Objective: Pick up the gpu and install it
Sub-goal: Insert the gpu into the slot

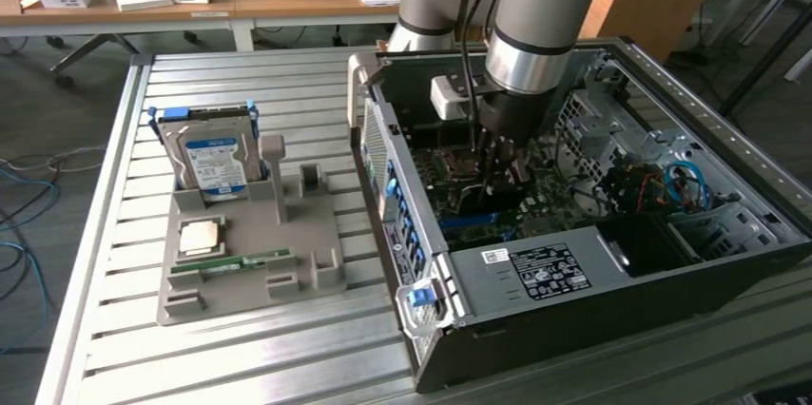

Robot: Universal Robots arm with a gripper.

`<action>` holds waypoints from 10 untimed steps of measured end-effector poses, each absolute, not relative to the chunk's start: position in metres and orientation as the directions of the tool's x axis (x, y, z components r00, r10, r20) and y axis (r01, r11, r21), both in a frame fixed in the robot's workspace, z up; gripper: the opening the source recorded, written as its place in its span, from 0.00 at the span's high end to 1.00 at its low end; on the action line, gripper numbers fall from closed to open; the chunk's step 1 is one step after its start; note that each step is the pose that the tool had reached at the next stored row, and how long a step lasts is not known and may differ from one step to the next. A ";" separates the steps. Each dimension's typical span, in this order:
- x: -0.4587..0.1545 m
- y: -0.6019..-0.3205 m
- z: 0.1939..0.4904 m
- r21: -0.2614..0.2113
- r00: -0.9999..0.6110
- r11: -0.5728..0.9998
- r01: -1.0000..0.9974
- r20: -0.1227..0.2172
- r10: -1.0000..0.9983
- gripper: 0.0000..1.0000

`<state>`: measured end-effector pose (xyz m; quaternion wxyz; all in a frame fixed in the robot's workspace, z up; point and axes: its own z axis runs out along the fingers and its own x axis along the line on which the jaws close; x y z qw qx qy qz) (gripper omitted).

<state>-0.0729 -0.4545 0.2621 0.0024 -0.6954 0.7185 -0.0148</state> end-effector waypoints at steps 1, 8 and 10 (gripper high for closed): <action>-0.073 -0.455 0.262 -0.025 -0.033 0.032 -0.999 0.017 -0.999 0.74; -0.073 -0.455 0.261 -0.025 -0.033 0.032 -0.999 0.017 -0.999 0.74; -0.073 -0.455 0.261 -0.025 -0.033 0.032 -0.999 0.017 -0.999 0.74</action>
